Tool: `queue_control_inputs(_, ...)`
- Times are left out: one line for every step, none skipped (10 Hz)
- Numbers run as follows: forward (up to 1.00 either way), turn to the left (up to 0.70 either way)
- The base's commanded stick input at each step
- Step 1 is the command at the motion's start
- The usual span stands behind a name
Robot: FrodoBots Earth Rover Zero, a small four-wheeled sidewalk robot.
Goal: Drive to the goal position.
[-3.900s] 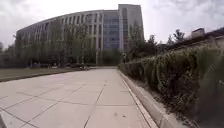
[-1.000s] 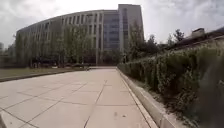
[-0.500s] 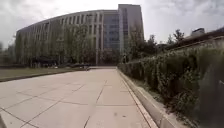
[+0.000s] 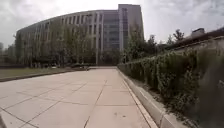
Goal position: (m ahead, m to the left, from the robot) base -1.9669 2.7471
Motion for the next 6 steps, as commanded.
queue_control_inputs(0.07, 0.01)
queue_control_inputs(0.06, 0.01)
queue_control_inputs(0.07, 0.01)
queue_control_inputs(0.06, 0.00)
queue_control_inputs(0.07, 0.00)
queue_control_inputs(0.07, 0.01)
